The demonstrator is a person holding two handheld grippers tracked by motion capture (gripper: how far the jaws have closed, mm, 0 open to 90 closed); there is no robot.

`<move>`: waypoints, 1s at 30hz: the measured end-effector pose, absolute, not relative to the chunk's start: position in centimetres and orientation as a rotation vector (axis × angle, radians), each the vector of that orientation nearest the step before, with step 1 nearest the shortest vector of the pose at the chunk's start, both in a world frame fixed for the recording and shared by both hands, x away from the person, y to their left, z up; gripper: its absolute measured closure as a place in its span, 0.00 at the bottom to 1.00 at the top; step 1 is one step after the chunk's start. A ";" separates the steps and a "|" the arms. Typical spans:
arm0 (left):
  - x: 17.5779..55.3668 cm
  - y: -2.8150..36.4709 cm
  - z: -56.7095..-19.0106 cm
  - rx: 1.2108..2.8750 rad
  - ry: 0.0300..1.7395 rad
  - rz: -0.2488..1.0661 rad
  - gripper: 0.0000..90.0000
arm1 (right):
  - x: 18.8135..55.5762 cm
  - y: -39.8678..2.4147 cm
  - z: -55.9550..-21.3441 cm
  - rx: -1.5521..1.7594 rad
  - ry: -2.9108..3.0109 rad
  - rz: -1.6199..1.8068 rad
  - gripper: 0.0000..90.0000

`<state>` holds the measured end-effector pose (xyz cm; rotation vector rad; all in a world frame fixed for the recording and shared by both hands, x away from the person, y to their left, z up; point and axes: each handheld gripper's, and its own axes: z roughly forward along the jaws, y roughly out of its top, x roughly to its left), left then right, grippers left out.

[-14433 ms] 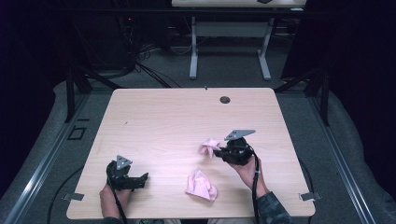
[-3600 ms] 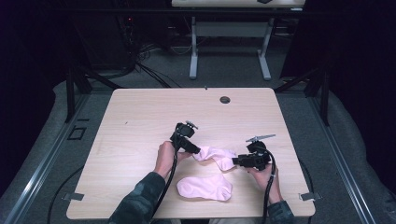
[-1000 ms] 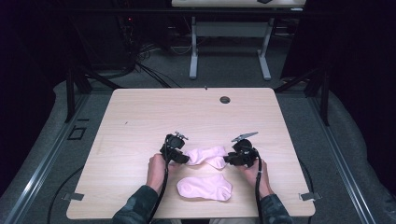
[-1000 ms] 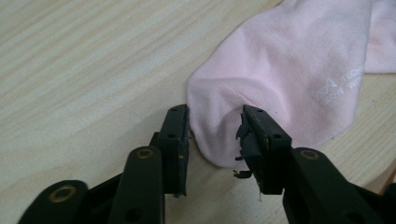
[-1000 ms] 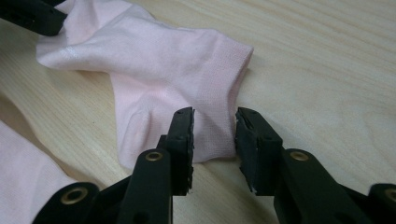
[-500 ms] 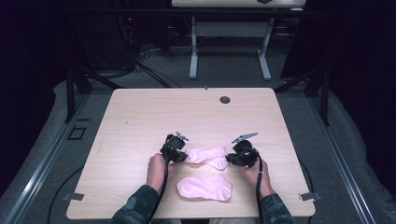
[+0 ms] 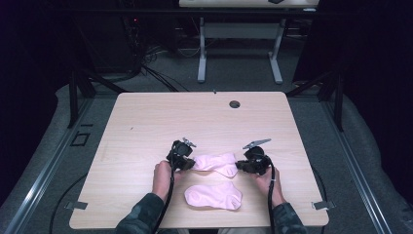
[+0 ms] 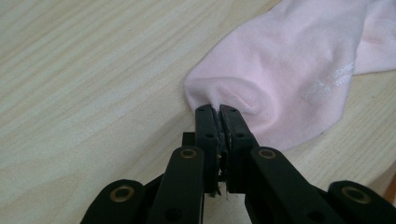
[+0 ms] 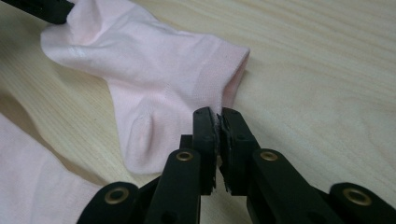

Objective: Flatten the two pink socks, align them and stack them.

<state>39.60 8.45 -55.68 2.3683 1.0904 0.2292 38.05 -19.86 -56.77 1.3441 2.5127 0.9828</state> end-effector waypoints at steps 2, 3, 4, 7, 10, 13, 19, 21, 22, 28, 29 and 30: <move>39.5 8.7 -55.3 2.353 1.091 0.227 0.97 | 37.9 -20.0 -56.5 1.339 2.499 1.003 0.95; 39.4 8.8 -55.0 2.347 1.088 0.228 0.97 | 37.8 -20.0 -56.4 1.339 2.486 1.015 0.95; 39.3 9.0 -54.7 2.344 1.084 0.222 0.97 | 37.8 -20.1 -56.2 1.333 2.491 1.017 0.95; 39.0 9.3 -53.8 2.319 1.076 0.219 0.97 | 37.5 -20.3 -55.4 1.335 2.472 1.037 0.95; 38.6 9.4 -52.8 2.307 1.062 0.225 0.97 | 37.4 -20.6 -54.7 1.315 2.462 1.052 0.95; 38.0 9.5 -52.0 2.296 1.045 0.231 0.97 | 37.0 -20.7 -53.9 1.303 2.456 1.067 0.95; 37.0 10.1 -50.9 2.258 1.031 0.214 0.97 | 36.2 -20.9 -52.8 1.270 2.446 1.079 0.95; 36.7 10.2 -50.6 2.253 1.023 0.206 0.97 | 35.8 -21.1 -52.4 1.270 2.446 1.081 0.95; 36.4 10.3 -50.5 2.250 1.021 0.202 0.97 | 35.6 -21.2 -52.2 1.269 2.447 1.084 0.95; 34.9 10.7 -49.5 2.226 1.004 0.196 0.97 | 33.9 -21.4 -50.9 1.212 2.455 1.111 0.95; 34.5 10.9 -49.3 2.217 1.002 0.188 0.97 | 33.7 -21.4 -50.7 1.210 2.459 1.116 0.95; 34.3 11.0 -49.3 2.210 1.001 0.186 0.97 | 33.3 -21.4 -50.4 1.203 2.463 1.120 0.95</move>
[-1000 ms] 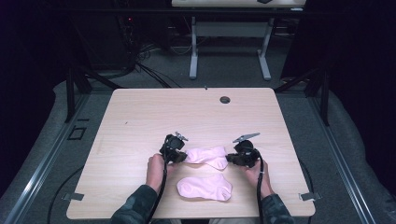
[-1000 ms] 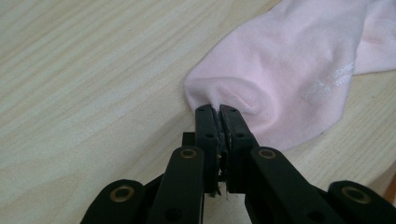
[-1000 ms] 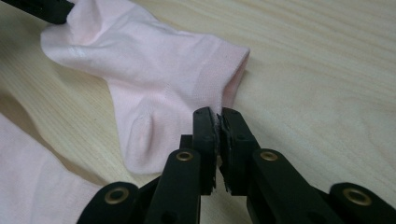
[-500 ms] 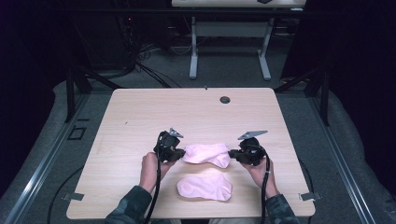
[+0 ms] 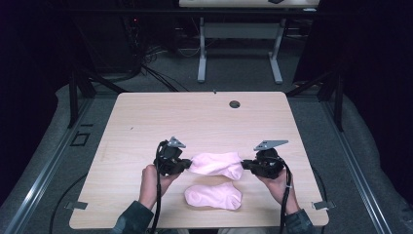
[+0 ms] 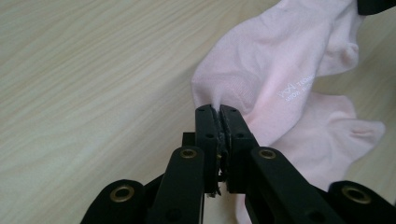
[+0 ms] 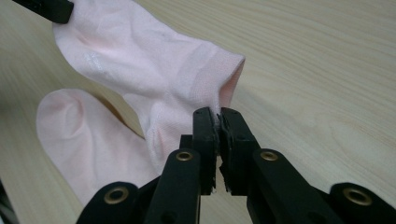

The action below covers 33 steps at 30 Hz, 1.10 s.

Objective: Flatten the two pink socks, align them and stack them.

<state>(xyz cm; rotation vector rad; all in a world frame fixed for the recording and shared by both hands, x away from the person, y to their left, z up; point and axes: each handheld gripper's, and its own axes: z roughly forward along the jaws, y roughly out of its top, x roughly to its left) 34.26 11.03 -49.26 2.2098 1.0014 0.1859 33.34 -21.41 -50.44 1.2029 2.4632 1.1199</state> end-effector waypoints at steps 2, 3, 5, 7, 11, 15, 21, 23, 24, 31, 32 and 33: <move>33.5 11.3 -49.2 2.188 0.998 0.167 0.97 | 32.8 -21.4 -50.2 1.192 2.470 1.126 0.95; 33.0 11.5 -49.2 2.185 0.992 0.162 0.97 | 32.5 -21.5 -50.0 1.187 2.473 1.128 0.95; 32.3 11.6 -49.3 2.177 0.992 0.147 0.97 | 32.0 -21.5 -49.9 1.175 2.487 1.125 0.95; 31.7 11.8 -49.5 2.177 0.990 0.141 0.97 | 31.5 -21.4 -49.8 1.161 2.500 1.117 0.95; 30.9 12.4 -50.1 2.171 1.002 0.107 0.97 | 30.6 -21.5 -49.6 1.154 2.528 1.125 0.95; 30.3 12.7 -50.6 2.179 1.006 0.090 0.97 | 30.2 -21.4 -49.8 1.147 2.548 1.127 0.95; 29.4 12.7 -50.7 2.181 1.007 0.076 0.97 | 29.4 -21.3 -49.9 1.150 2.571 1.130 0.95; 29.1 12.6 -51.1 2.184 1.014 0.066 0.97 | 29.2 -21.3 -50.0 1.155 2.578 1.131 0.95; 29.0 12.6 -51.3 2.193 1.011 0.057 0.97 | 29.1 -21.3 -50.1 1.158 2.584 1.119 0.95; 28.7 12.5 -52.6 2.211 1.029 0.004 0.97 | 28.7 -21.3 -51.2 1.183 2.643 1.082 0.94; 28.8 12.5 -52.7 2.214 1.033 -0.003 0.97 | 28.6 -21.2 -51.4 1.190 2.648 1.071 0.94; 28.8 12.4 -52.8 2.222 1.034 -0.010 0.97 | 28.7 -21.2 -51.6 1.188 2.662 1.065 0.94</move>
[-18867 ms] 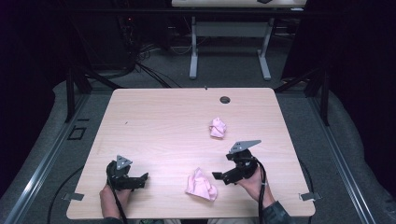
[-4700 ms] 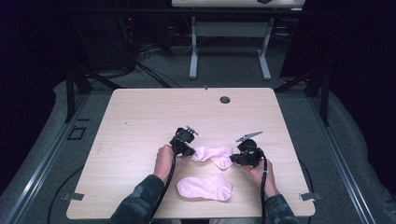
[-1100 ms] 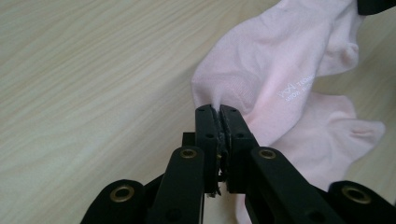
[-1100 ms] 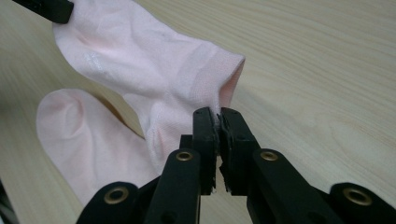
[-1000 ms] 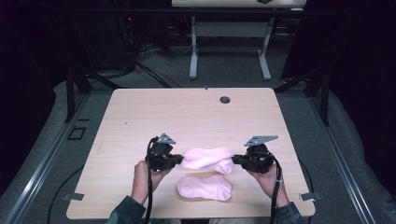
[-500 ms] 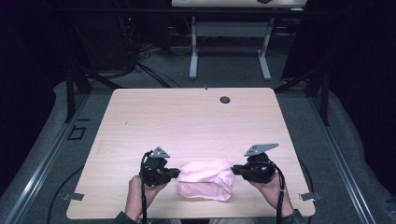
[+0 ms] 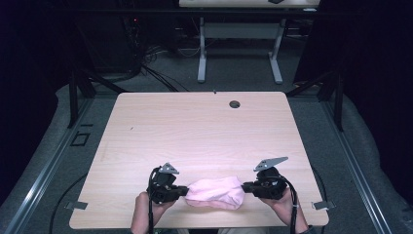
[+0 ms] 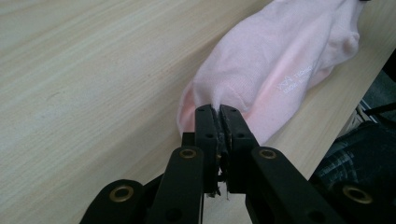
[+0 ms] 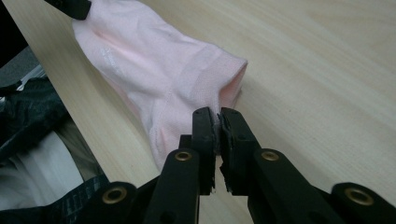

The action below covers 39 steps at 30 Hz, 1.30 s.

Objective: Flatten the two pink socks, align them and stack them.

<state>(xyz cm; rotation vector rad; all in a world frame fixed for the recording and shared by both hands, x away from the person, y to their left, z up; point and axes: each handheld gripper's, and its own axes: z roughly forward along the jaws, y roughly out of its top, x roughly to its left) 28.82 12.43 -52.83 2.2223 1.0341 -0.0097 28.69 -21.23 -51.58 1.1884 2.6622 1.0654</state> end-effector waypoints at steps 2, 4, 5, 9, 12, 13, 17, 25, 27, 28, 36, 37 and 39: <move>28.9 12.3 -53.2 2.239 1.042 -0.018 0.97 | 28.8 -21.1 -52.0 1.202 2.686 1.041 0.94; 29.0 12.2 -53.5 2.241 1.053 -0.024 0.97 | 29.0 -21.1 -52.5 1.209 2.706 1.018 0.94; 29.1 12.2 -53.6 2.252 1.052 -0.024 0.96 | 29.0 -21.0 -52.8 1.226 2.703 1.021 0.94; 29.3 12.0 -54.2 2.270 1.067 -0.015 0.96 | 29.3 -20.8 -53.6 1.244 2.723 1.000 0.93; 29.4 11.9 -54.4 2.285 1.074 -0.010 0.92 | 29.5 -20.7 -54.1 1.240 2.728 0.990 0.92; 29.4 11.9 -54.4 2.294 1.072 -0.010 0.91 | 29.5 -20.7 -54.2 1.245 2.725 0.985 0.92; 29.4 12.0 -54.4 2.291 1.075 -0.011 0.84 | 29.6 -20.8 -54.6 1.257 2.727 0.988 0.90; 29.3 12.1 -54.2 2.297 1.072 0.001 0.68 | 29.5 -20.8 -54.6 1.257 2.720 1.006 0.85; 29.3 12.2 -54.1 2.294 1.073 0.010 0.64 | 29.5 -20.8 -54.5 1.254 2.723 1.009 0.83; 29.3 12.2 -54.0 2.291 1.074 0.015 0.60 | 29.6 -20.9 -54.4 1.249 2.721 0.996 0.81; 29.4 12.9 -53.5 2.255 1.094 0.042 0.36 | 29.4 -21.3 -53.7 1.247 2.676 1.062 0.66; 29.5 13.1 -53.5 2.253 1.095 0.045 0.34 | 29.4 -21.4 -53.6 1.248 2.667 1.068 0.64; 29.5 13.4 -53.3 2.241 1.098 0.054 0.30 | 29.4 -21.6 -53.3 1.241 2.657 1.083 0.61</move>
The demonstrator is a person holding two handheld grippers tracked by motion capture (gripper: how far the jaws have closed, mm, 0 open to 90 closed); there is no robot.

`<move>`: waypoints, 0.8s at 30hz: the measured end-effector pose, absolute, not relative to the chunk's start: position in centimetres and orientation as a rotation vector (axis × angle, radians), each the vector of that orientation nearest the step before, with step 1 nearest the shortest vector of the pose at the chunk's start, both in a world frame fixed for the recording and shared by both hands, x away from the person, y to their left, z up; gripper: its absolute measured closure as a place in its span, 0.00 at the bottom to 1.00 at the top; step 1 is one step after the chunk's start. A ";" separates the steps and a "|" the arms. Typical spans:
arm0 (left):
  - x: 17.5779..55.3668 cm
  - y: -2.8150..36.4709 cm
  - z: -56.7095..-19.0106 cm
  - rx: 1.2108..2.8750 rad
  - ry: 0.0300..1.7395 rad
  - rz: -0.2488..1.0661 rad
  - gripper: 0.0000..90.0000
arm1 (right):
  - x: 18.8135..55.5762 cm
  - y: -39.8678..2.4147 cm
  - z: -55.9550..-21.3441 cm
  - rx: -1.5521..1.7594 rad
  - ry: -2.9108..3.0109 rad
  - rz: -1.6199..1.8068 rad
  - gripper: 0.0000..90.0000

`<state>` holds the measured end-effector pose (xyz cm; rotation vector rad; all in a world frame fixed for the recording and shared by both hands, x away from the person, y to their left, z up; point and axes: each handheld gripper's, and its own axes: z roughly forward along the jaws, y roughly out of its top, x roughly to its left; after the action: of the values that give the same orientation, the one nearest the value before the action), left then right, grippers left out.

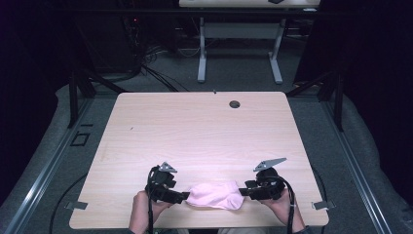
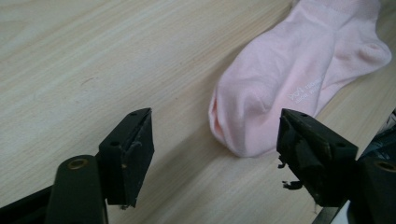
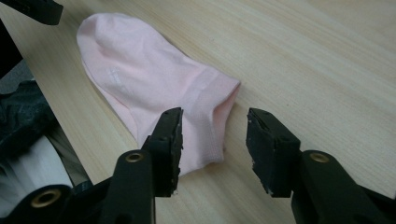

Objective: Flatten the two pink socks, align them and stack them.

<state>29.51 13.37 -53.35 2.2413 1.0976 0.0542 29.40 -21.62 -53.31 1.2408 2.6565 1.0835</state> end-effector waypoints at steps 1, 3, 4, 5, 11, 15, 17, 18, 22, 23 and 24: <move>29.5 13.5 -53.3 2.245 1.095 0.057 0.29 | 29.4 -21.7 -53.2 1.241 2.652 1.099 0.58; 29.6 13.8 -53.1 2.232 1.102 0.063 0.25 | 29.4 -21.8 -53.0 1.235 2.637 1.098 0.53; 29.6 14.0 -53.1 2.234 1.100 0.075 0.23 | 29.4 -21.9 -52.9 1.238 2.627 1.114 0.50; 29.7 14.2 -53.0 2.230 1.106 0.080 0.21 | 29.4 -22.1 -52.7 1.238 2.617 1.109 0.46; 30.0 15.8 -52.6 2.202 1.147 0.127 0.16 | 29.6 -23.0 -52.2 1.270 2.537 1.112 0.23; 30.4 17.1 -52.6 2.187 1.186 0.151 0.06 | 29.8 -24.0 -52.1 1.284 2.468 1.110 0.16; 30.5 17.7 -52.7 2.169 1.217 0.185 0.03 | 29.9 -24.7 -52.0 1.297 2.425 1.086 0.12; 30.7 18.2 -52.7 2.163 1.228 0.193 0.02 | 29.9 -24.9 -52.1 1.310 2.408 1.089 0.09; 31.2 20.1 -53.0 2.124 1.294 0.226 0.00 | 30.5 -26.5 -52.4 1.357 2.336 1.039 0.00; 31.3 20.6 -53.1 2.113 1.307 0.230 0.00 | 30.7 -26.9 -52.7 1.377 2.321 1.034 0.00; 31.3 21.1 -53.2 2.104 1.322 0.242 0.00 | 30.8 -27.4 -52.9 1.393 2.310 1.020 0.00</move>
<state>31.32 21.07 -53.17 2.1041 1.3221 0.2421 30.81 -27.35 -52.91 1.3926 2.3099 1.0202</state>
